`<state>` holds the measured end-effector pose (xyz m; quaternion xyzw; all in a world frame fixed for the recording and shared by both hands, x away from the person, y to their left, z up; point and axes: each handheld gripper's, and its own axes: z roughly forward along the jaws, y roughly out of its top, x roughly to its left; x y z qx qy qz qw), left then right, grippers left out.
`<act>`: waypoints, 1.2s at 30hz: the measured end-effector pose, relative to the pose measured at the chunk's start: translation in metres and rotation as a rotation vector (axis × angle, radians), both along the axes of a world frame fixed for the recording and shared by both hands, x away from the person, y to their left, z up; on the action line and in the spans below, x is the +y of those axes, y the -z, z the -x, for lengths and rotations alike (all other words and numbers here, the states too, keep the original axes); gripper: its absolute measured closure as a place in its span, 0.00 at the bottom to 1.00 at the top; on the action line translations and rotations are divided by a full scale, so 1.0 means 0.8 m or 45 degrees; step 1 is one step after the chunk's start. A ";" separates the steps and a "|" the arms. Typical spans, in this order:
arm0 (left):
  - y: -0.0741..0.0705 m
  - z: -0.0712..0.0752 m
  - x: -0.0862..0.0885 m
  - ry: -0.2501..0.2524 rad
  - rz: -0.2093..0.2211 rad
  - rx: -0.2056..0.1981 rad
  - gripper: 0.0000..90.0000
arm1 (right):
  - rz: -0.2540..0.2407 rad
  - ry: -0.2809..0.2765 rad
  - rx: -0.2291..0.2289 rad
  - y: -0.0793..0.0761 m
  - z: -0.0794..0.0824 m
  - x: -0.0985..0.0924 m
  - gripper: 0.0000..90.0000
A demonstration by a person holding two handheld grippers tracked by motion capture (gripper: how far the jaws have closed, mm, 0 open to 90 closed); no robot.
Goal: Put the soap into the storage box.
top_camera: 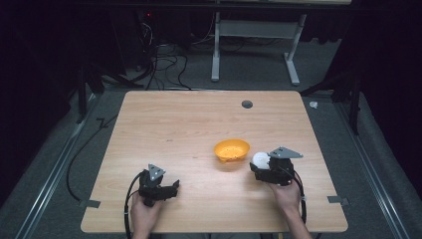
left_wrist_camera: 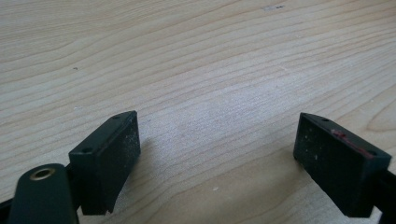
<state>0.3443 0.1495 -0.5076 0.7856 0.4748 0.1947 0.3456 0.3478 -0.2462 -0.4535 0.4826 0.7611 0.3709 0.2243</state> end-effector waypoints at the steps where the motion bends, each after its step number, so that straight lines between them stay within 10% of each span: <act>1: 0.000 0.000 0.000 0.000 0.000 0.000 0.17 | -0.002 -0.004 0.001 -0.001 0.001 0.001 0.27; 36: 0.000 0.000 0.000 -0.002 -0.001 -0.001 0.17 | -0.089 -0.125 -0.016 -0.021 0.002 0.028 0.27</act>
